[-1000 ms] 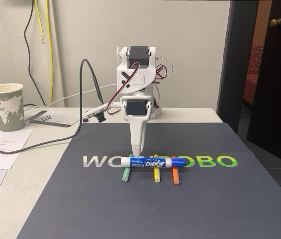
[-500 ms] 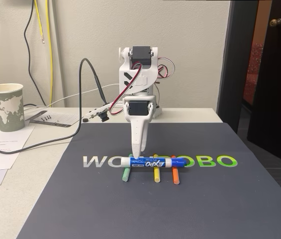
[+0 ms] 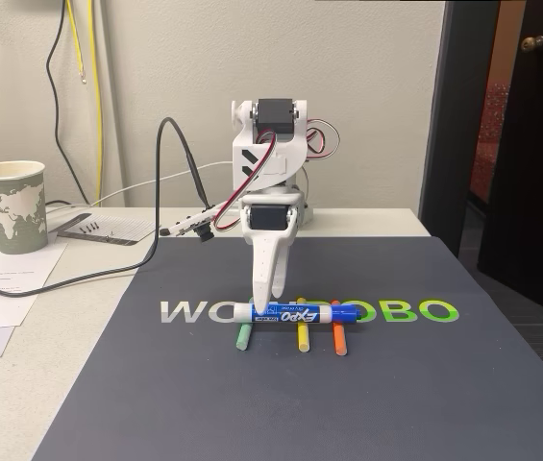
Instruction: Pick up the blue marker.
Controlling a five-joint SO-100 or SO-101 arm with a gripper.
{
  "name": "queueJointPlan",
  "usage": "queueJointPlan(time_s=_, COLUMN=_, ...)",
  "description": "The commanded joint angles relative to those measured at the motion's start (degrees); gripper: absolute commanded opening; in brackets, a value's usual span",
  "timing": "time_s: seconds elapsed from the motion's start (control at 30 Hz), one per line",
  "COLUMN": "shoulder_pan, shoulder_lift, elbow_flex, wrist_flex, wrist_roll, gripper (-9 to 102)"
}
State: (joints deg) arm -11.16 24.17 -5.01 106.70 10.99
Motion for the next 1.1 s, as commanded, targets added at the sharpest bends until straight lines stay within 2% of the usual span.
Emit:
queueJointPlan(time_s=0.0, shoulder_pan=-0.7, shoulder_lift=0.5, elbow_flex=0.0, wrist_flex=6.9, wrist_roll=0.4, gripper=44)
queueJointPlan(time_s=1.07, shoulder_pan=-2.5, shoulder_lift=-1.5, elbow_flex=1.3, wrist_flex=9.3, wrist_roll=5.1, gripper=57)
